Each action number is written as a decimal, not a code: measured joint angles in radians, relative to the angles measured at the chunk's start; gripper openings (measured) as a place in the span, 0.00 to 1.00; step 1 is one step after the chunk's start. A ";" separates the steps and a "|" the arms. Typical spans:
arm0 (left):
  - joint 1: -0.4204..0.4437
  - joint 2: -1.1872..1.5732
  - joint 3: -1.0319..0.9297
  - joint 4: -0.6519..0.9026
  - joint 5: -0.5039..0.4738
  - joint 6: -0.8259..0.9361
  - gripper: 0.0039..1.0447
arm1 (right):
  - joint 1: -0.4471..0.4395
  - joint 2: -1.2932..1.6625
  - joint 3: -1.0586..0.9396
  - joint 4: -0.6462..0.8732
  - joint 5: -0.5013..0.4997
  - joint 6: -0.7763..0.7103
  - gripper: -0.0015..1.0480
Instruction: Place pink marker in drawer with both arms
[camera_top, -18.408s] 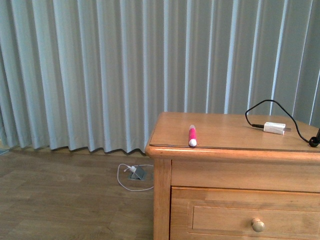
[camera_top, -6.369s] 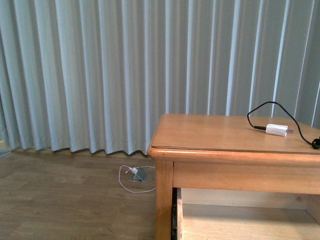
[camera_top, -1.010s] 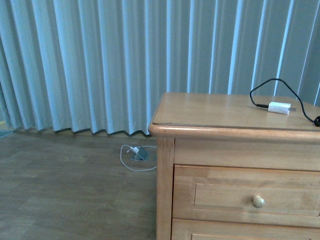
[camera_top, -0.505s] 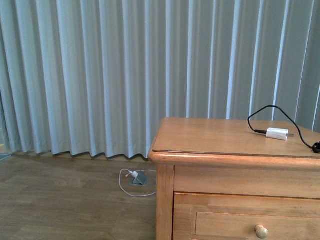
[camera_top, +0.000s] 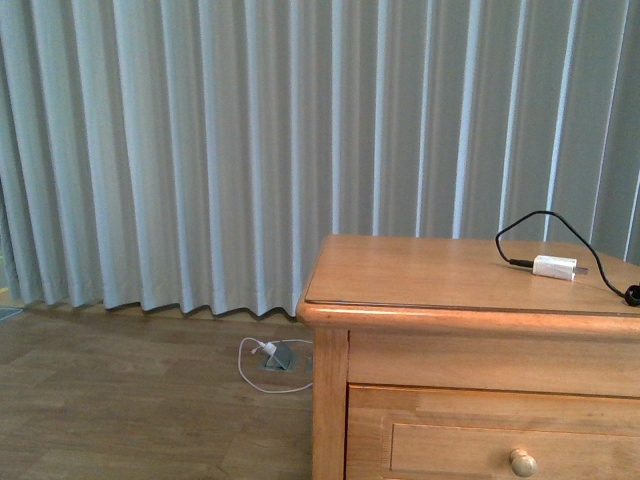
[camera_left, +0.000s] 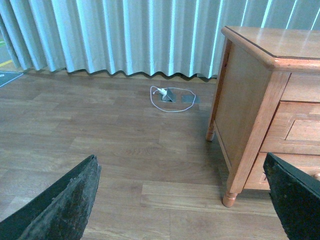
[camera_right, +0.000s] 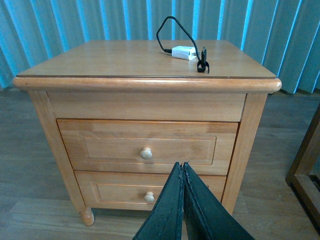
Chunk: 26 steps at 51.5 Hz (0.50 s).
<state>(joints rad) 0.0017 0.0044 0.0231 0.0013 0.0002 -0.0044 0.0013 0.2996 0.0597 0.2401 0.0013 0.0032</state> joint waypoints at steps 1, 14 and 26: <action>0.000 0.000 0.000 0.000 0.000 0.000 0.95 | 0.000 -0.006 -0.002 -0.003 0.000 0.000 0.01; 0.000 0.000 0.000 0.000 0.000 0.000 0.95 | 0.000 -0.073 -0.032 -0.035 0.000 0.000 0.01; 0.000 0.000 0.000 -0.001 0.000 0.000 0.95 | 0.000 -0.163 -0.053 -0.107 -0.001 0.000 0.01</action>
<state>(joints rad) 0.0017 0.0044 0.0231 0.0006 0.0002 -0.0044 0.0013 0.1364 0.0067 0.1333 0.0006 0.0032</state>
